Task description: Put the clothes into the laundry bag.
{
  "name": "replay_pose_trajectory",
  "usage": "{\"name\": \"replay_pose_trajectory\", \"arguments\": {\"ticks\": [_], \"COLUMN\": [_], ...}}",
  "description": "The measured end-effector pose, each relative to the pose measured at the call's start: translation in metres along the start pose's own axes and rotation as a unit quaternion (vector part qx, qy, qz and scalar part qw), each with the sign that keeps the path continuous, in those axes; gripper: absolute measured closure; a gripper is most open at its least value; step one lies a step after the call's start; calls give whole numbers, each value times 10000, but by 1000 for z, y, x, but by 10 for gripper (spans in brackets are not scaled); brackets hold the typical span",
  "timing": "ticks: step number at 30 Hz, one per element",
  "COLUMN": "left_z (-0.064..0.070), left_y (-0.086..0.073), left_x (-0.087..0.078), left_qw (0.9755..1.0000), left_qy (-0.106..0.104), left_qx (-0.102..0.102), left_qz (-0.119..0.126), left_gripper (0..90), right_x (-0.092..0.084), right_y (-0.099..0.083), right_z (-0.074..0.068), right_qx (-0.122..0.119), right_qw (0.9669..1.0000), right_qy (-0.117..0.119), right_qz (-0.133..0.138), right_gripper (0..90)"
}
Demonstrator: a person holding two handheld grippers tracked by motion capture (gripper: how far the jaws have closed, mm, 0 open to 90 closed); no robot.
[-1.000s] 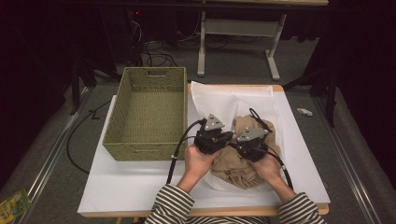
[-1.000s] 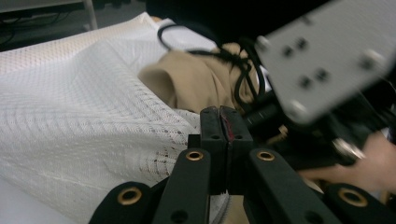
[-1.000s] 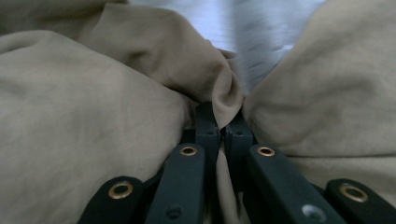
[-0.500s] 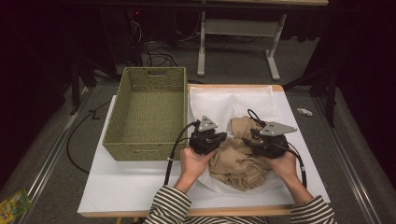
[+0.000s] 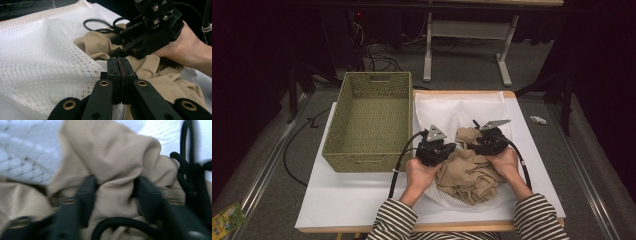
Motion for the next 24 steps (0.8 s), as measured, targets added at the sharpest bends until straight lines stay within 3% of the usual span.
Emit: {"name": "replay_pose_trajectory", "arguments": {"ticks": [2, 5, 7, 8, 10, 16, 18, 20, 24], "left_z": [0, -1, -2, -5, -8, -15, -17, -18, -16], "left_y": [0, 0, 0, 1, 2, 8, 9, 12, 17], "left_x": [1, -1, -1, -3, -4, 0, 0, 2, 2], "left_qw": [10000, 10000, 10000, 9999, 9998, 9993, 9992, 9991, 9994], "left_qy": [6, 21, 44, 77, 128, 173, 138, 135, 116], "left_qx": [-3, -30, -75, -94, -134, -304, -357, -380, -335], "left_qz": [3, 16, 29, -39, -66, -94, -86, -87, 2], "left_gripper": [892, 892, 892, 892, 892, 892, 893, 893, 893], "right_x": [1, -4, -8, -21, -37, -81, -86, -96, -89], "right_y": [-1, -2, -3, -6, -10, -32, -35, -44, -51], "right_z": [-1, -2, -2, -4, -9, -33, -37, -48, -62], "right_qx": [-170, -331, -350, -397, -533, -1066, -1156, -1335, -1534], "right_qw": [9998, 9994, 9992, 9980, 9960, 9852, 9835, 9796, 9785], "right_qy": [-22, -6, -16, 35, 74, 210, 237, 391, 555], "right_qz": [-55, 82, 190, 489, 714, 1325, 1372, 1447, 1262], "right_gripper": [773, 846, 849, 852, 852, 851, 851, 850, 849]}}
Point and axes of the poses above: each handheld gripper's, and its own axes: x roughly forward along the jaws, y roughly out of its top, z roughly to its right, the point moved 3 cm from there along x, roughly forward along the jaws, and after that the axes turned 12 degrees about x, right-handed, at the moved point
